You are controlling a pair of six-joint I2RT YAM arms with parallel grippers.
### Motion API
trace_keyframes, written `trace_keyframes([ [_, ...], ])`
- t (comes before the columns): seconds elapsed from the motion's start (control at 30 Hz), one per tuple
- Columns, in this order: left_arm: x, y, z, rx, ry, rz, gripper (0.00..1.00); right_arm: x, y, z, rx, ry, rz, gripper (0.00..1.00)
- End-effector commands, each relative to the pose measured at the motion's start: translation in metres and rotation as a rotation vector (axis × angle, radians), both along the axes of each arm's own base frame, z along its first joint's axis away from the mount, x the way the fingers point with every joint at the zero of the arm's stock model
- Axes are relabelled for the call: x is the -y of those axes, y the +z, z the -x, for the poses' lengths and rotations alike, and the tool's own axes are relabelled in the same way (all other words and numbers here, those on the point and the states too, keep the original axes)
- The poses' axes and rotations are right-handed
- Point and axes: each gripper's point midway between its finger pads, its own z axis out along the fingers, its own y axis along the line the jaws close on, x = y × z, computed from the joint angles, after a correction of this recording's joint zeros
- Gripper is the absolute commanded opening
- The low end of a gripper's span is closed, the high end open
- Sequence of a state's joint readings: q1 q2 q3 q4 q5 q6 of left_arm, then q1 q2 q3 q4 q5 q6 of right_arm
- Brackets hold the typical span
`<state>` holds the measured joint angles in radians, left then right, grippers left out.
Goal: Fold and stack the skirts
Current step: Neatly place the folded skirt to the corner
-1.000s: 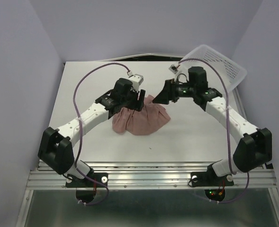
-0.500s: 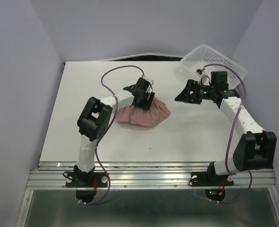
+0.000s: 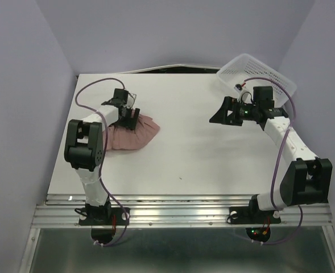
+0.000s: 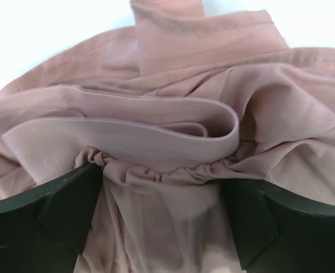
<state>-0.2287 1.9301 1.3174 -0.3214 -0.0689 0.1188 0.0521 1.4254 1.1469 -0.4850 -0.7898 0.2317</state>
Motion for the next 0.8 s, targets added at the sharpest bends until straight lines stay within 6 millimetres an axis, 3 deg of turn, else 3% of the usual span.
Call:
trace_keyframes([
  [0.0,-0.086,-0.018,0.055,-0.193,-0.054,-0.143,0.97,-0.001,-0.004,0.001,-0.002,0.010,-0.003,1.00],
  [0.07,-0.108,-0.020,0.054,-0.205,-0.033,-0.143,0.97,-0.002,-0.003,0.001,-0.006,0.007,-0.009,1.00],
  [0.1,-0.129,-0.020,0.055,-0.215,0.006,-0.118,0.97,-0.002,-0.002,0.000,0.001,0.004,-0.009,1.00],
  [0.23,-0.163,-0.017,0.048,-0.189,-0.020,-0.120,0.97,-0.001,-0.001,0.000,0.003,0.000,-0.006,1.00],
  [0.4,-0.184,-0.021,0.051,-0.200,-0.019,-0.135,0.97,-0.001,-0.002,0.000,0.001,-0.002,-0.006,1.00],
  [0.53,-0.176,-0.005,0.045,-0.145,-0.062,-0.101,0.98,-0.001,-0.001,-0.001,-0.002,-0.002,-0.008,1.00],
  [0.63,-0.172,0.022,0.037,-0.092,-0.083,-0.090,0.98,-0.001,0.003,-0.003,0.006,-0.003,-0.010,1.00],
  [0.77,-0.168,0.094,0.012,0.069,-0.105,-0.117,0.98,-0.001,0.013,-0.007,0.037,-0.006,-0.006,1.00],
])
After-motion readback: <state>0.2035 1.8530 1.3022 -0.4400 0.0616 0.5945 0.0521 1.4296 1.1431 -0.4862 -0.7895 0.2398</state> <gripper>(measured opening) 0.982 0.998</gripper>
